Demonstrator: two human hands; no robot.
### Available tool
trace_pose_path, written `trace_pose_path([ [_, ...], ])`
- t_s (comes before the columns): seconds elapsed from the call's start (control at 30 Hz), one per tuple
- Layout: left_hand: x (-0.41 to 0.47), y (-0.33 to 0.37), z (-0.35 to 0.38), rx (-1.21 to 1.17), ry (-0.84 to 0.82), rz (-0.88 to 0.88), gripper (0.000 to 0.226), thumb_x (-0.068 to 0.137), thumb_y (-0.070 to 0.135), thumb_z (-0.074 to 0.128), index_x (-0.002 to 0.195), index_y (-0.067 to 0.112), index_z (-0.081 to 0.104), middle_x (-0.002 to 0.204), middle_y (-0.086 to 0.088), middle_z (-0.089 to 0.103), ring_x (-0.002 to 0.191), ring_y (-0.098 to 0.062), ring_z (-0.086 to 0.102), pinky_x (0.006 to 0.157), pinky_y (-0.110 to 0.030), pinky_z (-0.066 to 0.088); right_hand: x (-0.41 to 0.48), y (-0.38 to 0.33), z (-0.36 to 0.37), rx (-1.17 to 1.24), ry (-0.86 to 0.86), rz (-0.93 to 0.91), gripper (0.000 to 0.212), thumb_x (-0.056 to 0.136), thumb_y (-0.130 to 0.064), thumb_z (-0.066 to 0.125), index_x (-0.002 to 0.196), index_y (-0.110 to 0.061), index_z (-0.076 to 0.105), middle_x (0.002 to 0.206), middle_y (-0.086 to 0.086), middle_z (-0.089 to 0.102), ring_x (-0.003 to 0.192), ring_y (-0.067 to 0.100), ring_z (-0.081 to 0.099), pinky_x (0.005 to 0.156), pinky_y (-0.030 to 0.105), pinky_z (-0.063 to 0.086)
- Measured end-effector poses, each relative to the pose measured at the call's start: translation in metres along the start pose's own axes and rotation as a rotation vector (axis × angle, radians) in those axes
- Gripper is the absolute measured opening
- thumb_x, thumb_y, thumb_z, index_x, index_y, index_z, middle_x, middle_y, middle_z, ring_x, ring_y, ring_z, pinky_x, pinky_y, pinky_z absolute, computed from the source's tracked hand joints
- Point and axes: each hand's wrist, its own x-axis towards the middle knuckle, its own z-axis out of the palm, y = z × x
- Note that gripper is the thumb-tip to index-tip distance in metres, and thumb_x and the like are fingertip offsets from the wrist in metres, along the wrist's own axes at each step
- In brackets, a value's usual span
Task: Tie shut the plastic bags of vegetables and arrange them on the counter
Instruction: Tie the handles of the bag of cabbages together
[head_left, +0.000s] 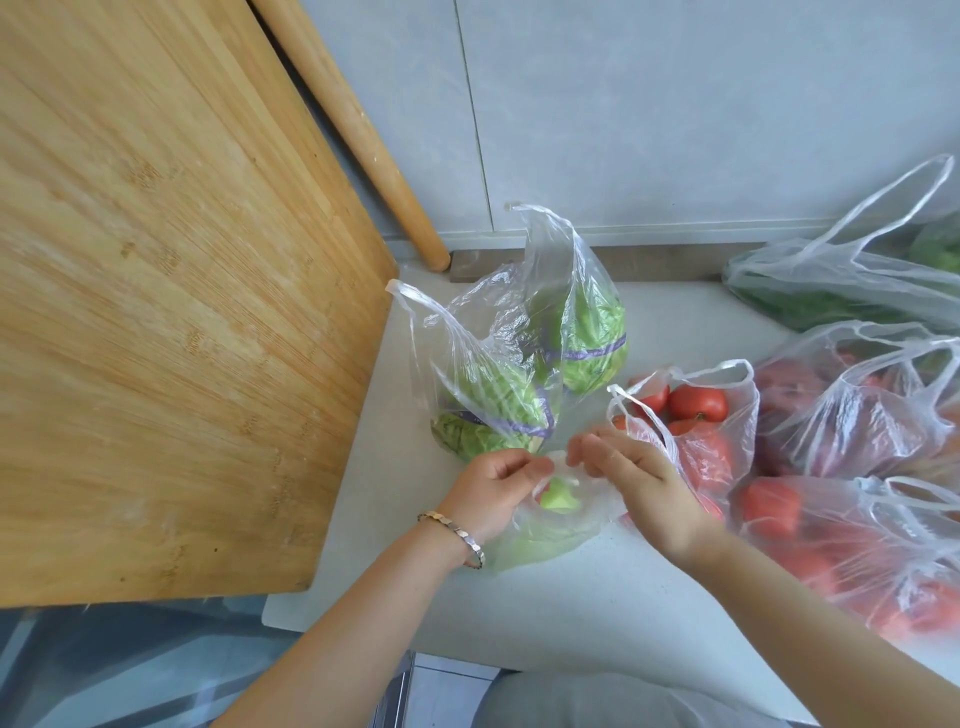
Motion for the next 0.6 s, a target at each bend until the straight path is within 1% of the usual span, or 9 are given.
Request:
trace_pose_path([
  [0.07,0.001,0.001,-0.003,0.022,0.004,-0.021,0.037,0.090,0.019,0.053,0.053,0.015,0.048,0.038,0.011,0.044,0.032,0.001,0.035,0.038,-0.009,0.028,-0.003,-0.002,-0.007,0.036,-0.037,0.030,0.036,0.084,-0.037,0.040,0.052,-0.023,0.049,0.058,-0.009,0.042,0.054,0.003,0.039,0.060,0.011,0.033],
  [0.13,0.004,-0.001,-0.007,0.017,0.045,-0.069,0.034,0.090,0.022,0.053,0.058,0.011,0.049,0.035,0.010,0.040,0.030,-0.001,0.032,0.035,-0.010,0.025,-0.003,-0.001,-0.015,-0.027,0.061,0.046,0.054,0.089,-0.050,0.040,0.042,-0.022,0.036,0.046,-0.009,0.033,0.048,0.008,0.029,0.053,0.020,0.028],
  [0.2,0.007,-0.005,-0.013,-0.029,0.087,-0.112,0.031,0.090,0.025,0.053,0.064,0.009,0.050,0.044,0.007,0.036,0.033,-0.003,0.027,0.034,-0.013,0.021,-0.001,-0.004,-0.024,-0.090,0.206,0.034,0.052,0.082,-0.052,0.039,0.046,-0.015,0.035,0.042,-0.010,0.030,0.044,0.006,0.025,0.047,0.019,0.027],
  [0.27,0.007,-0.007,-0.017,-0.046,0.089,-0.129,0.032,0.090,0.027,0.053,0.062,0.013,0.050,0.052,0.001,0.034,0.036,-0.007,0.025,0.034,-0.014,0.020,0.000,-0.004,-0.032,-0.139,0.218,-0.021,0.057,0.079,-0.054,0.042,0.060,0.000,0.044,0.045,-0.007,0.036,0.045,0.004,0.031,0.047,0.020,0.031],
  [0.33,0.007,-0.006,-0.017,-0.043,0.074,-0.128,0.032,0.090,0.028,0.053,0.061,0.015,0.049,0.051,0.001,0.034,0.036,-0.007,0.024,0.034,-0.013,0.019,-0.002,-0.004,-0.034,-0.209,0.127,-0.093,0.058,0.076,-0.062,0.053,0.073,-0.004,0.054,0.056,0.006,0.048,0.054,0.006,0.041,0.055,0.028,0.038],
  [0.4,0.007,-0.004,-0.016,-0.042,0.069,-0.125,0.034,0.090,0.028,0.054,0.058,0.015,0.049,0.045,0.006,0.034,0.035,-0.007,0.024,0.034,-0.013,0.019,-0.004,-0.004,-0.027,-0.399,-0.006,-0.229,0.040,0.065,-0.059,0.060,0.084,-0.024,0.055,0.070,-0.009,0.053,0.063,0.002,0.044,0.060,0.018,0.039],
  [0.47,0.008,-0.002,-0.014,-0.042,0.068,-0.138,0.036,0.090,0.028,0.054,0.056,0.016,0.049,0.037,0.011,0.034,0.033,-0.007,0.024,0.034,-0.013,0.020,-0.004,0.002,-0.020,-0.668,-0.191,-0.394,0.045,0.063,-0.052,0.063,0.104,-0.037,0.053,0.087,-0.023,0.047,0.076,0.001,0.044,0.068,0.012,0.041],
  [0.53,0.008,-0.002,-0.015,-0.047,0.072,-0.152,0.036,0.090,0.028,0.054,0.056,0.016,0.049,0.037,0.011,0.035,0.033,-0.006,0.025,0.033,-0.014,0.021,-0.001,0.014,-0.017,-0.802,-0.294,-0.439,0.045,0.064,-0.045,0.068,0.106,-0.035,0.056,0.094,-0.012,0.050,0.081,0.004,0.043,0.070,0.025,0.049],
  [0.6,0.008,-0.002,-0.017,-0.055,0.072,-0.154,0.032,0.090,0.028,0.054,0.061,0.014,0.051,0.040,0.011,0.039,0.035,-0.007,0.025,0.034,-0.014,0.022,0.000,0.017,-0.018,-0.807,-0.274,-0.461,0.029,0.073,-0.044,0.064,0.096,-0.027,0.061,0.096,-0.007,0.052,0.079,0.007,0.046,0.065,0.032,0.053],
])
